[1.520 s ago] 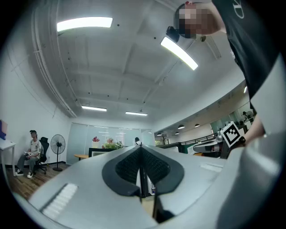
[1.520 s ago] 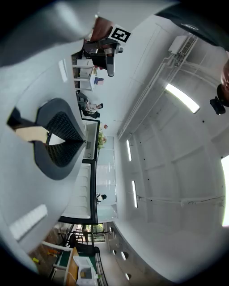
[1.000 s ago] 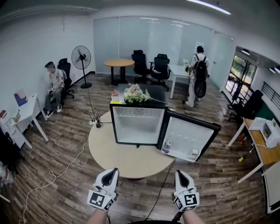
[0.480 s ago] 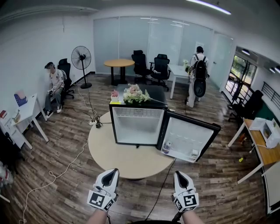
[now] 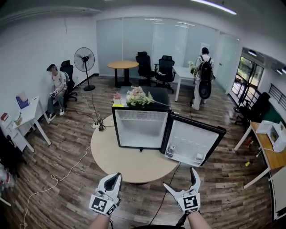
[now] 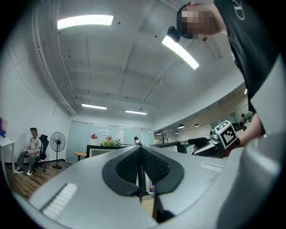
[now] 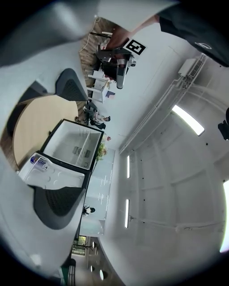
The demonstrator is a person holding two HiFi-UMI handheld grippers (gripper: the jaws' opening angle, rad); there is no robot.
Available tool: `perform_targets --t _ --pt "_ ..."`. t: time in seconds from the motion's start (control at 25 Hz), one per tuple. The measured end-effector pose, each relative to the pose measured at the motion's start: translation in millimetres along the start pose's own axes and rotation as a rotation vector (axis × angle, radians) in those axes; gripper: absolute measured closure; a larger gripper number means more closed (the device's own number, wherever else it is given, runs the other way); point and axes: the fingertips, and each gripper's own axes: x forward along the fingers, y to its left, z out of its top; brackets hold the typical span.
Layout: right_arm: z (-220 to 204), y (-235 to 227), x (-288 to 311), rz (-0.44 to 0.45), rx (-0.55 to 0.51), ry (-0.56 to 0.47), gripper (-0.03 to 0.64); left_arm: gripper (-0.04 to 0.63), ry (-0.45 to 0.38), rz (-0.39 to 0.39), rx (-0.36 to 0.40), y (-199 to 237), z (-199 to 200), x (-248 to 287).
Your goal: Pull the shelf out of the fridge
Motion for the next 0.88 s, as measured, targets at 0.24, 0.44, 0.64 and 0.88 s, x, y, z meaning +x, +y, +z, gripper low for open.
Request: perform_targets --t 0.24,0.44,0.64,0.88 --pt "-4.3 -6.3 7.0 0.031 -0.001 -0.012 0.020 0.597 0.011 0.029 0.018 -1.1 -1.5 3.0" --pt "-8.6 -16.7 12.8 0.055 -0.002 -0.030 0.020 0.597 0.015 0.054 0.050 -8.6 1.1 15.5" --pt "-19.1 -28.2 21.0 0.092 -0.008 -0.063 0.020 0.596 0.013 0.084 0.088 -17.6 -0.4 31.2" --pt "-27.2 -37.7 40.5 0.133 0.003 -0.074 0.020 0.595 0.029 0.122 0.105 -12.8 -0.4 48.7"
